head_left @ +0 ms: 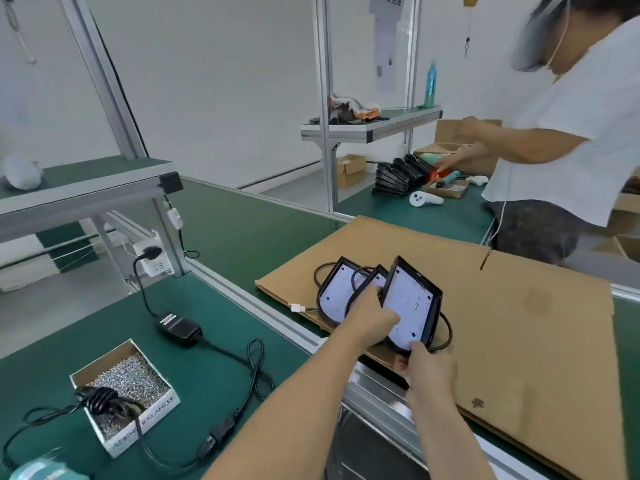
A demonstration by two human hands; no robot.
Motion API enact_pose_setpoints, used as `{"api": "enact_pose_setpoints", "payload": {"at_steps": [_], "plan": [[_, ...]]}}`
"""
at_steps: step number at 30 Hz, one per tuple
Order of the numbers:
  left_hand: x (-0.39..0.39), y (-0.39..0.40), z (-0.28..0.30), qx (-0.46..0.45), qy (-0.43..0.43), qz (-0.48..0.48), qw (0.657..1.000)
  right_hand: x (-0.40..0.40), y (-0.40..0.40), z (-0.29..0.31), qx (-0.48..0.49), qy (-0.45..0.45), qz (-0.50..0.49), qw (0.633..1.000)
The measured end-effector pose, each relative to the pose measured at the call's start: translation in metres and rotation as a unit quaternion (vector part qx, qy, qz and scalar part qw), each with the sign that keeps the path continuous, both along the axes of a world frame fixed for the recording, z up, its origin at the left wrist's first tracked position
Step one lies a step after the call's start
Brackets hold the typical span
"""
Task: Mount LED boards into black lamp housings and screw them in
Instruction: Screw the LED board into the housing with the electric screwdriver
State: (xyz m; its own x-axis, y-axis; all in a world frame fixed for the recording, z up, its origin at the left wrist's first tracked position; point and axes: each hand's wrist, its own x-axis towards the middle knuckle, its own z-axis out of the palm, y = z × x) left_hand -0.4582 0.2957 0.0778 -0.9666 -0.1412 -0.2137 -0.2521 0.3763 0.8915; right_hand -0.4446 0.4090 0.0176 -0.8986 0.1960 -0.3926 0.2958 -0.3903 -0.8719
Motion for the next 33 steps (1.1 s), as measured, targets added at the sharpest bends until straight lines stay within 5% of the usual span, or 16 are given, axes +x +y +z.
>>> {"api": "enact_pose_setpoints", "payload": {"at_steps": [4, 8, 15, 21, 28, 33], "plan": [[-0.001, -0.003, -0.021, 0.043, 0.022, 0.018, 0.999, -0.008, 0.0, -0.002, 0.119, 0.005, 0.042, 0.992], [0.002, -0.001, -0.025, 0.022, 0.016, 0.015, 1.0, -0.004, 0.004, -0.006, 0.338, 0.052, 0.113, 0.933], [-0.008, 0.003, -0.032, -0.09, -0.022, -0.028, 0.995, -0.007, 0.01, -0.005, 0.497, 0.041, 0.168, 0.85], [-0.006, 0.008, -0.032, -0.189, 0.047, -0.04, 0.98, -0.016, 0.009, 0.002, 0.567, 0.015, 0.203, 0.798], [0.036, -0.001, -0.047, -0.202, 0.23, 0.049, 0.951, -0.012, 0.015, -0.007, 0.562, 0.055, 0.144, 0.813], [0.086, -0.032, -0.059, -0.172, 0.241, 0.106, 0.949, 0.0, 0.021, -0.003, 0.581, 0.052, 0.152, 0.798]]}}
